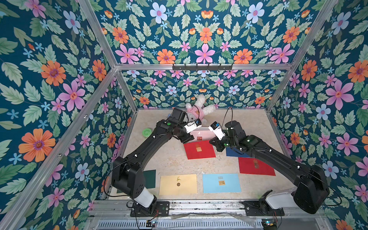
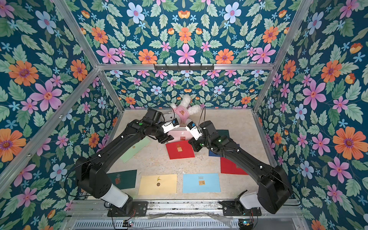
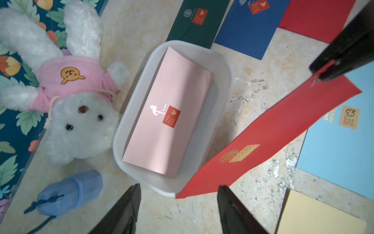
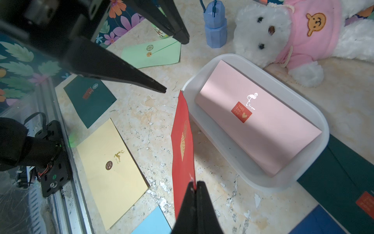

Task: Put the sealed envelopes into the storage box
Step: Pick up the envelope from the center of the board.

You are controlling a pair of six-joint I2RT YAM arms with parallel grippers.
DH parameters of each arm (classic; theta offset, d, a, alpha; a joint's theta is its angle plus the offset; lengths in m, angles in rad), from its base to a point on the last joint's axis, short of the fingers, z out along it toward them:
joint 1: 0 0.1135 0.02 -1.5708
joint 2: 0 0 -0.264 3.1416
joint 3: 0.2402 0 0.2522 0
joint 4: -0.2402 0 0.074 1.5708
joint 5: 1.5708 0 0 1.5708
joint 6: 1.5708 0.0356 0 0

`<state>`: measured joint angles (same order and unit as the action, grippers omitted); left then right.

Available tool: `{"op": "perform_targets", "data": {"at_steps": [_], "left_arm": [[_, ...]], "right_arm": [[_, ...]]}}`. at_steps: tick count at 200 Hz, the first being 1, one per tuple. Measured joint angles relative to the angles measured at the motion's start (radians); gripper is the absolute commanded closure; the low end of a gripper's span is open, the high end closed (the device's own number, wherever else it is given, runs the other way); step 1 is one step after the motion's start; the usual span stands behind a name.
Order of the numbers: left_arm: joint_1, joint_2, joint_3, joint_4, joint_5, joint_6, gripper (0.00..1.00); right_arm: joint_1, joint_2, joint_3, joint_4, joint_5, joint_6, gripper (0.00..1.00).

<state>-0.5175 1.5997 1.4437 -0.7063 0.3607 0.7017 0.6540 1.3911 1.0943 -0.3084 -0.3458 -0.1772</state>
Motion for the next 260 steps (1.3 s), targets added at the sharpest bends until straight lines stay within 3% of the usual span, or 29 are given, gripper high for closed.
{"op": "perform_targets", "data": {"at_steps": [64,178,207,260], "left_arm": [[-0.005,0.026,-0.095,-0.007,0.125,0.067,0.34],[-0.003,0.103,-0.108,0.087,0.15,0.09,0.34],[-0.004,0.105,-0.143,0.108,0.182,0.088,0.43],[-0.006,0.079,-0.208,0.144,0.232,0.057,0.77]], "right_arm": [[-0.026,0.014,0.003,0.016,-0.044,-0.04,1.0],[-0.027,0.062,0.06,0.02,-0.105,-0.077,1.0],[-0.028,0.075,0.062,0.032,-0.1,-0.078,1.0],[-0.05,0.096,0.062,0.072,-0.094,-0.077,1.0]]}}
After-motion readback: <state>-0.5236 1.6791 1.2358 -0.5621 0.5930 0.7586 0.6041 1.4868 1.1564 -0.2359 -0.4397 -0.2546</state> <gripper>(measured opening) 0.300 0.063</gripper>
